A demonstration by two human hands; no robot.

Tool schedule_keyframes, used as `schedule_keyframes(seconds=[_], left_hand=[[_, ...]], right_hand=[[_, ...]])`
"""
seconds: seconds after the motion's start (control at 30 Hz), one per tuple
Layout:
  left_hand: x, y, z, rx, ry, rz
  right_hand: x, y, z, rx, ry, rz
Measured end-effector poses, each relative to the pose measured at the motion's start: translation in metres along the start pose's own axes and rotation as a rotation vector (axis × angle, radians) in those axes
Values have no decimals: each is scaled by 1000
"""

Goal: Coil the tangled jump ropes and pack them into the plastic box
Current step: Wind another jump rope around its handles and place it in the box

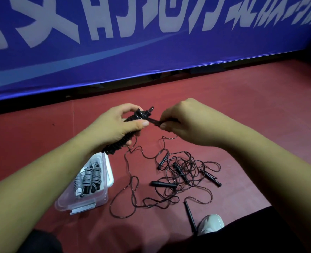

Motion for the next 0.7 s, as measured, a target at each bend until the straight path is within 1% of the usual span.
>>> schedule_keyframes(seconds=[0.03,0.07,0.13,0.17,0.2,0.27,0.33,0.43,0.5,0.57,0.6,0.7], left_hand=[[1,0,-2,-37,128,34],[3,1,-5,-82,325,74],[10,4,-8,-152,787,108],[15,5,-7,-140,897,93],[19,5,-5,-91,882,71],[20,3,4,1,675,55],[12,4,7,8,452,69],[7,3,4,20,57,-17],[6,0,8,95,-197,-84],[1,-2,14,168,-374,-95],[-2,-2,16,189,-438,-87],[-5,-2,22,244,-567,-88]], right_hand=[[3,0,2,20,-20,-5],[8,0,1,25,-23,-15],[20,0,-13,-49,82,-61],[24,-1,-24,-117,148,-80],[26,0,-35,-181,188,-80],[19,2,-41,-238,216,-16],[-1,3,-31,-247,231,93],[-42,5,-4,-209,268,278],[-60,4,16,-139,456,355],[-61,4,33,-38,666,341],[-60,4,39,8,728,317],[-51,2,46,76,789,266]])
Point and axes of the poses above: each hand's wrist, its own y-axis towards the middle knuckle, its own z-axis out of the palm, x = y × z, the point moved 7 cm from there along y, towards the middle knuckle, and after that the axes turned 4 degrees about -z, right-handed, at the moved point
